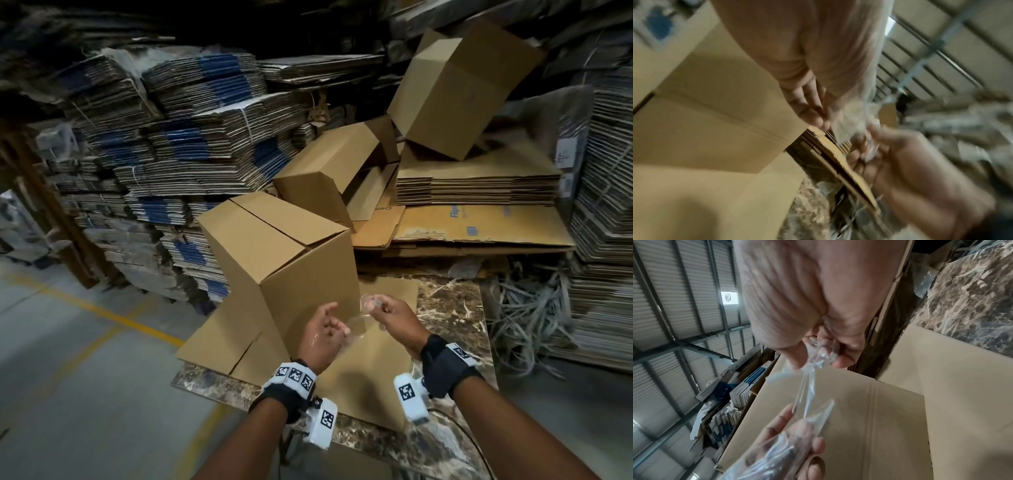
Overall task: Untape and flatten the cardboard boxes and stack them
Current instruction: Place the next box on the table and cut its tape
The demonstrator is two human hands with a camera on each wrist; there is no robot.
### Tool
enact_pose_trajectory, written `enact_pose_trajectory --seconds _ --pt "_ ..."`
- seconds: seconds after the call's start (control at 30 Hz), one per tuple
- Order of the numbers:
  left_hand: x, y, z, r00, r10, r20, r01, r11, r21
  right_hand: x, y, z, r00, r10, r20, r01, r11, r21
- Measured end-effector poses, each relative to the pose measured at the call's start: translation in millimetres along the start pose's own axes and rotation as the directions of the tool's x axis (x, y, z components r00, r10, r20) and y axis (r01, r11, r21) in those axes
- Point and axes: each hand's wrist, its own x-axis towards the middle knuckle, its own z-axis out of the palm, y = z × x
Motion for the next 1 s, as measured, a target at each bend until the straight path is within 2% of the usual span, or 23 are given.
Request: enact_pose_trajectory --seconds 0.07,0.1,0.2,0.27,0.37,0.47,0.63,0.73,0.8,0.87,1.0 --pt "-1.9 -1.8 -2.5 0.992 -0.083 0.095 0.097 0.982 -0.16 1.3 4.1 1.1 0.998 0.046 -0.041 -0.046 0.999 0.004" --pt "-2.1 -1.3 -4.6 0.985 -0.108 0.133 0.13 0.976 -0.172 1.1 6.2 0.5 0.996 0.08 -0.042 -0.078 0.996 0.043" --pt "-1.2 1.5 -8.1 0.961 -0.175 0.214 0.197 0.977 -0.085 2.1 13.1 -3.0 0.983 0.18 -0.029 -0.166 0.951 0.259" --pt "-1.3 1.0 -5.7 0.953 -0.198 0.23 0.203 0.979 0.0 1.8 18.8 -6.1 0.985 0.172 -0.032 -0.152 0.932 0.328" --pt "-0.5 1.4 4.2 0.973 -0.189 0.132 0.188 0.982 0.019 0.6 26.1 -6.2 0.984 0.143 -0.105 -0.113 0.961 0.252" --pt "1.1 10.6 15.7 0.99 -0.139 -0.019 0.136 0.986 -0.099 -0.2 35.4 -6.1 0.973 0.188 -0.135 -0.146 0.95 0.276" --pt "7.7 13.9 25.6 0.993 -0.092 -0.078 0.071 0.969 -0.238 -13.7 36.4 -11.2 0.966 0.259 0.012 -0.244 0.894 0.376" --pt "9.8 12.6 29.0 0.994 -0.087 -0.063 0.065 0.955 -0.289 -22.0 30.9 -14.3 0.948 0.296 0.118 -0.319 0.888 0.332" --pt "10.4 13.1 32.7 0.994 -0.095 -0.057 0.072 0.945 -0.319 -26.1 30.3 -15.5 0.951 0.277 0.14 -0.307 0.901 0.306" --pt "11.2 12.5 36.6 0.994 -0.1 -0.046 0.077 0.93 -0.359 -27.6 36.1 -15.3 0.966 0.239 0.102 -0.26 0.903 0.343" --pt "12.6 10.5 45.3 0.994 -0.105 -0.02 0.09 0.919 -0.384 -24.6 45.4 -13.5 0.97 0.224 -0.093 -0.159 0.876 0.455"
